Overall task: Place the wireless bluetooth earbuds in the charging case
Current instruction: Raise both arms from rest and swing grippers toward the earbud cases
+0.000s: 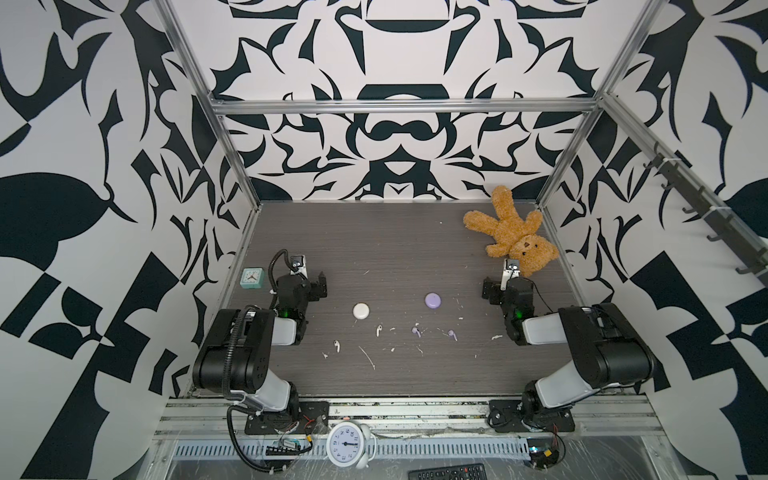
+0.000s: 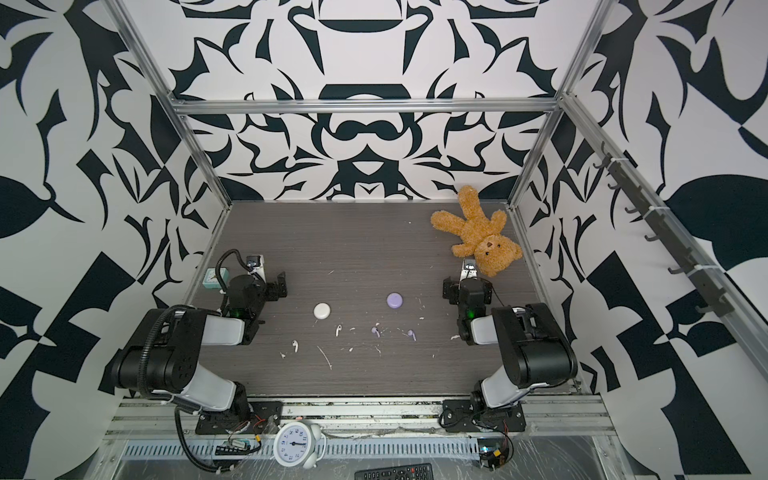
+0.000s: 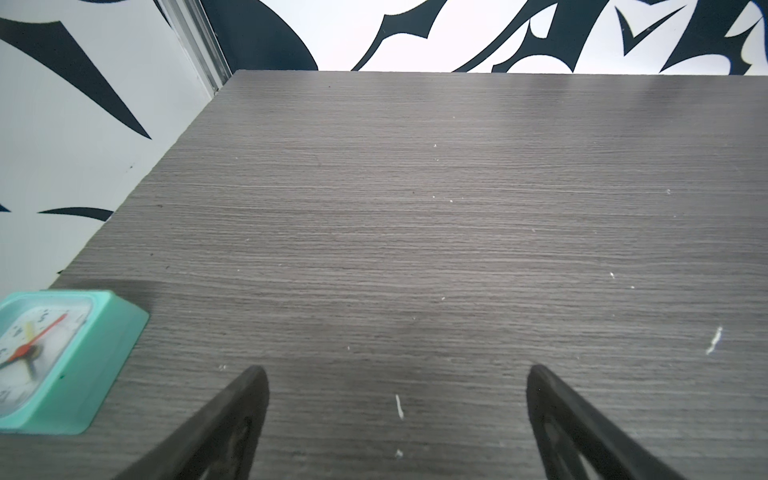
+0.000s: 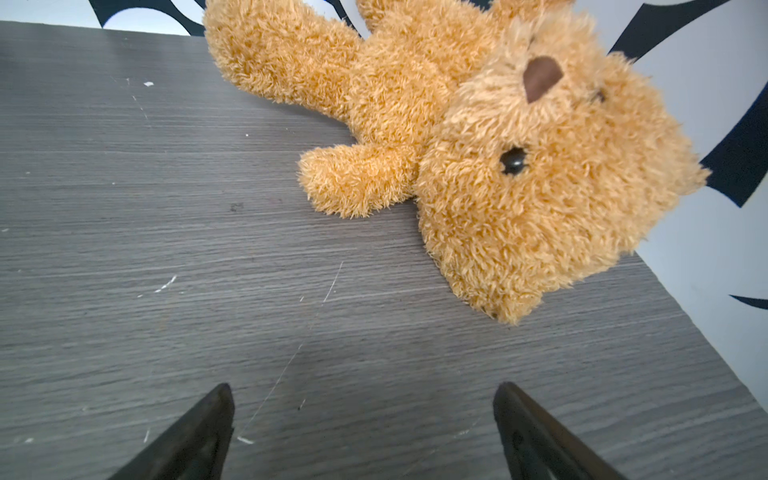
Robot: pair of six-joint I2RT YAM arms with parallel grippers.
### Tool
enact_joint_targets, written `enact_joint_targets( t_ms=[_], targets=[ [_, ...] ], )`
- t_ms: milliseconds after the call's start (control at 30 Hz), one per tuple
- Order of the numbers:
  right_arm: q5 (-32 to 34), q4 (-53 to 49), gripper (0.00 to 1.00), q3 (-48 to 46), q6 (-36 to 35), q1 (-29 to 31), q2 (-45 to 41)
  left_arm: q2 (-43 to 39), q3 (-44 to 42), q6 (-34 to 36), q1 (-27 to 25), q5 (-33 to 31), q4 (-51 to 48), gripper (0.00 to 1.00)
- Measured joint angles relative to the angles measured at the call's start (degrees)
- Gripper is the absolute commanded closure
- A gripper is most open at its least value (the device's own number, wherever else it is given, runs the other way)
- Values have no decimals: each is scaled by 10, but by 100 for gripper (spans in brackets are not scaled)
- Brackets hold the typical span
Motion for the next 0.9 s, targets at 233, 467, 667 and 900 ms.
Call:
enact_joint_targets(
  t_ms=[233,467,667,900],
  targets=[
    [46,-54,1,6,-4,24,-58,-14,4,11,-22,-42,-16,1],
    [173,-302,1,139,214,76,-320,-187,82,17,-179,-178,-140,1],
    [193,-427,0,184,357,70,-433,-378,100,-166,-186,-210,-203,1],
    [92,-617,1,277,369,107,-343,-456,201,-321,-184,-182,-469,1]
  ],
)
